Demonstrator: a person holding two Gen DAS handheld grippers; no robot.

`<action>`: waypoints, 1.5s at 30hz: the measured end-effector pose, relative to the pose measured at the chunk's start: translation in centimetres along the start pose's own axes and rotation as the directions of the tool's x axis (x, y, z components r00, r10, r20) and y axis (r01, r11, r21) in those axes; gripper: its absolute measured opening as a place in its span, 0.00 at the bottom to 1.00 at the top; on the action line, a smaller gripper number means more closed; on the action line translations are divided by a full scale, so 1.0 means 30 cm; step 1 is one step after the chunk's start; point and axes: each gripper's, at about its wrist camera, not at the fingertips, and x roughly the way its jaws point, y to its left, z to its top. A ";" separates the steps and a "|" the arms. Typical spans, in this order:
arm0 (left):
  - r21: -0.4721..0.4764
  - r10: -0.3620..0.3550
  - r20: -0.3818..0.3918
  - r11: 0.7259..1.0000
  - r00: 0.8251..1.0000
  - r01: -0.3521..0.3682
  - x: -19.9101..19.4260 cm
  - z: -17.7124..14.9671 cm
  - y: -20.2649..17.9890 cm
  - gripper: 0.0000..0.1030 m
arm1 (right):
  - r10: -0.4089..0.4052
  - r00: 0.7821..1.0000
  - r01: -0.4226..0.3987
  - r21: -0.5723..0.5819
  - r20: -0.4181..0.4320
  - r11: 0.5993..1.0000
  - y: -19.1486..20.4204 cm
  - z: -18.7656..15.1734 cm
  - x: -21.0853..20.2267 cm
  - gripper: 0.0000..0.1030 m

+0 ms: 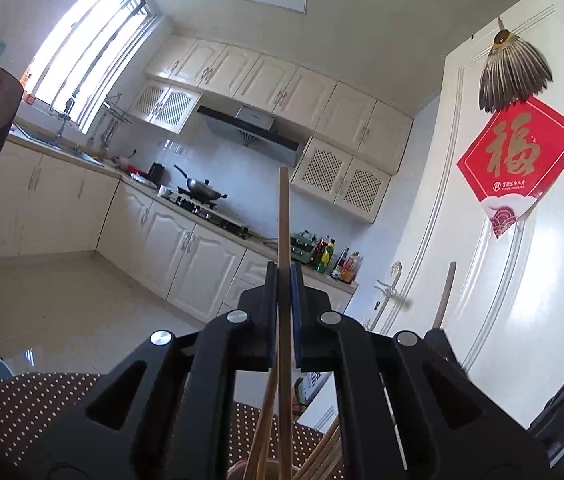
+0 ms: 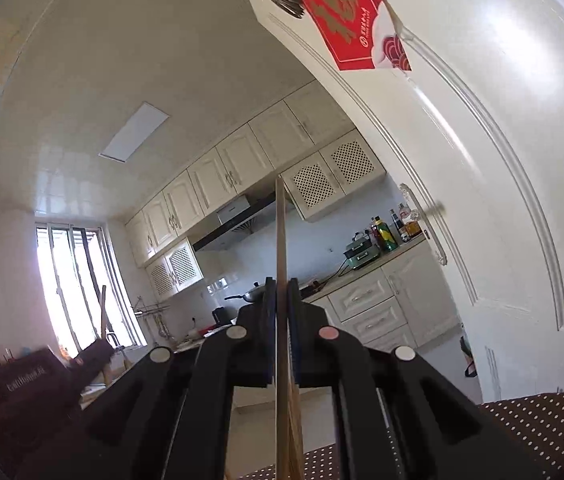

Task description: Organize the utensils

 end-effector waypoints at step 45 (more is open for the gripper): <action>0.393 0.087 -0.251 0.919 0.964 0.020 -0.239 -0.020 -0.060 0.63 | -0.103 0.921 0.023 -0.212 -0.376 0.977 -0.004 0.048 -0.265 0.86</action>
